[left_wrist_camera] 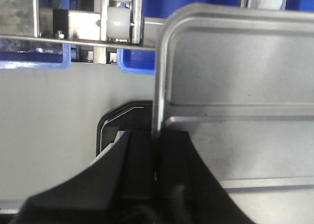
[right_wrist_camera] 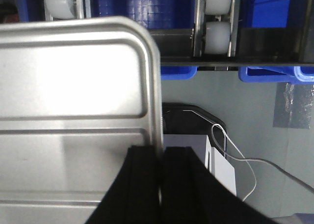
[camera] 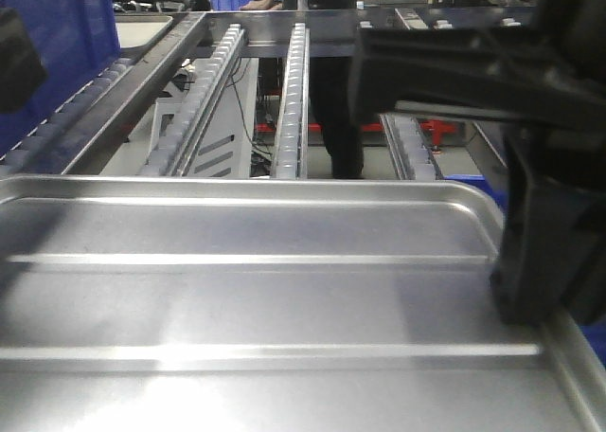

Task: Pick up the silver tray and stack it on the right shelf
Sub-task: 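Lift the silver tray with both grippers and pull it toward the robot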

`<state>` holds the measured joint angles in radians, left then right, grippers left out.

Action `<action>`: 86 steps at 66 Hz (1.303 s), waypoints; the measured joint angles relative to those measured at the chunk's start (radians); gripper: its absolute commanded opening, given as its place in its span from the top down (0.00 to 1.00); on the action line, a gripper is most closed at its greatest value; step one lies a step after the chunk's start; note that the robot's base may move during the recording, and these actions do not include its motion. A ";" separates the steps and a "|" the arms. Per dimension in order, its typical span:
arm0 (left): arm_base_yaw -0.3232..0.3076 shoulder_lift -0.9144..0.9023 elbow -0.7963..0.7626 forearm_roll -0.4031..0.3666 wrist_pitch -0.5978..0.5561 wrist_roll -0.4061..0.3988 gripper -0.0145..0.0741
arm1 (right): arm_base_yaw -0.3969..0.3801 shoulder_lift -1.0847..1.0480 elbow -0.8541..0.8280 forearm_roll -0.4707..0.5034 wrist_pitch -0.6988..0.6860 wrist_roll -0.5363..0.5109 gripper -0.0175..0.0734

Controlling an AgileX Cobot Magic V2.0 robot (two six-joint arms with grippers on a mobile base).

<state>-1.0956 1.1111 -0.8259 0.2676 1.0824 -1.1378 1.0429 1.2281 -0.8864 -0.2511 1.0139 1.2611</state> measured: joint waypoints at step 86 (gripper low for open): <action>-0.027 0.000 0.002 0.016 0.036 -0.005 0.95 | 0.081 -0.013 0.000 -0.033 0.026 0.049 0.74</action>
<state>-1.1230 1.1111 -0.8236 0.2832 1.1180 -1.1424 1.1240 1.2153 -0.8864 -0.2841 1.0398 1.3100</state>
